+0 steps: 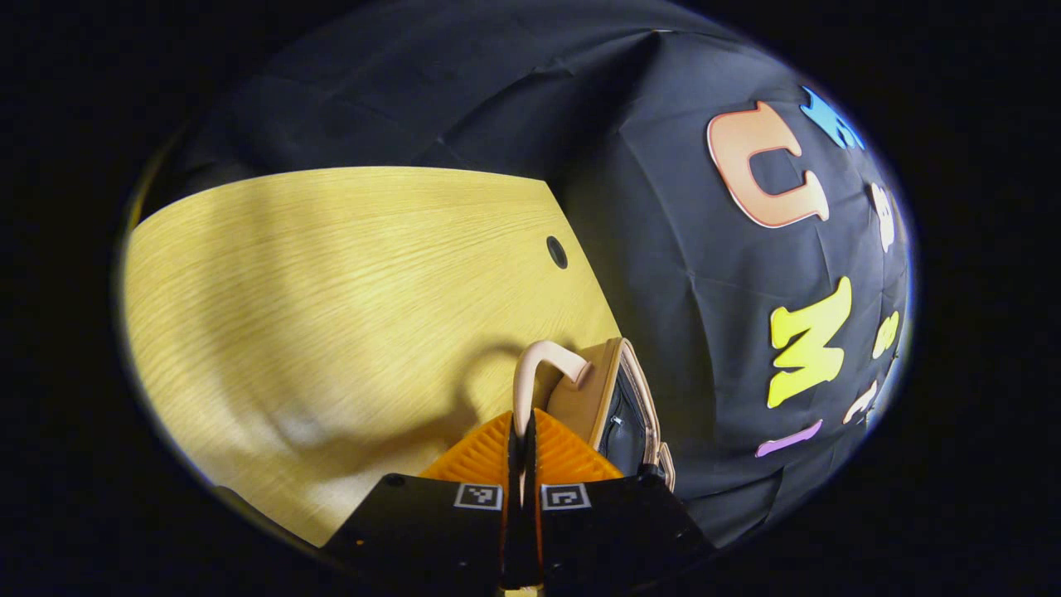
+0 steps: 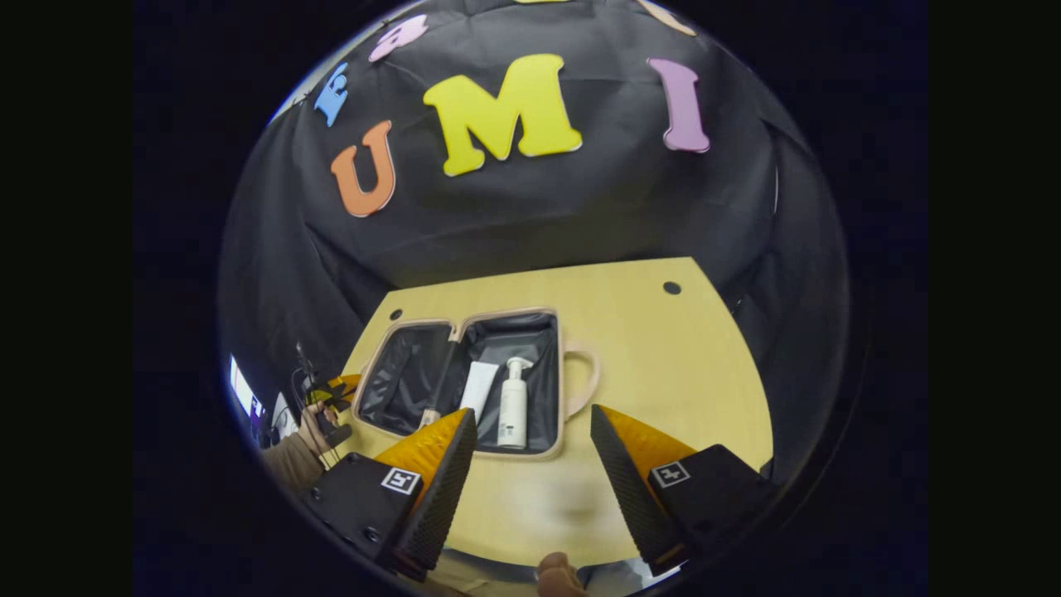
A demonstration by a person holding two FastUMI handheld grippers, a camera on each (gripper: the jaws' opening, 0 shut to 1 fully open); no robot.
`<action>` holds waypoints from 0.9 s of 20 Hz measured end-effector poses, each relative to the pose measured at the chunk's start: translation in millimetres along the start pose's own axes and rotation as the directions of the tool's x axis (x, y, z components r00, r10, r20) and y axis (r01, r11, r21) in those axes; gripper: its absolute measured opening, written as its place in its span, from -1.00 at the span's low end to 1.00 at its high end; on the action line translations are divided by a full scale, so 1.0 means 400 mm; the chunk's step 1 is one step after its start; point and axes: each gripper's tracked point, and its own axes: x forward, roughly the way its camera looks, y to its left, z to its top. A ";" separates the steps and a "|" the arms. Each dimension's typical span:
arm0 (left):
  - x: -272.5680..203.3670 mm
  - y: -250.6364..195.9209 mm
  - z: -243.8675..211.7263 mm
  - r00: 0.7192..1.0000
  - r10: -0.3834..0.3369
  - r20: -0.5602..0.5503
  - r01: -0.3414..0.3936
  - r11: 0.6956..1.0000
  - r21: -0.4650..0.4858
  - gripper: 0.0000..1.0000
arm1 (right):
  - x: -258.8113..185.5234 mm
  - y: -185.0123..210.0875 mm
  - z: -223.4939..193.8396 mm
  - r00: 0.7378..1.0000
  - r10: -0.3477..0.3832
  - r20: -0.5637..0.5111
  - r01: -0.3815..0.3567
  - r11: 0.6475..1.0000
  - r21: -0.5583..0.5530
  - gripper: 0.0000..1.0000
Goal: First open the suitcase, pack the skin care products into it, and then close the suitcase.
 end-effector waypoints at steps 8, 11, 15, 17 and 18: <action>-0.124 -0.291 0.086 0.984 0.047 0.171 -0.102 0.939 0.329 -0.94 | -0.075 -0.175 0.044 0.990 -0.070 0.119 0.066 0.997 0.042 0.65; -0.176 -0.460 0.054 0.972 0.027 0.232 -0.140 0.861 0.489 -0.94 | -0.116 -0.218 0.095 0.976 -0.099 0.194 0.099 0.995 0.013 0.64; -0.238 -0.661 -0.053 0.951 -0.020 0.308 -0.205 0.708 0.676 -0.94 | -0.168 -0.270 0.161 0.953 -0.101 0.286 0.117 0.992 -0.038 0.64; -0.242 -0.722 -0.124 0.939 -0.001 0.343 -0.264 0.636 0.725 -0.94 | -0.192 -0.299 0.185 0.945 -0.084 0.316 0.105 0.993 -0.050 0.65; -0.244 -0.758 -0.161 0.936 -0.008 0.352 -0.273 0.615 0.740 -0.94 | -0.201 -0.315 0.193 0.943 -0.078 0.323 0.100 0.994 -0.051 0.65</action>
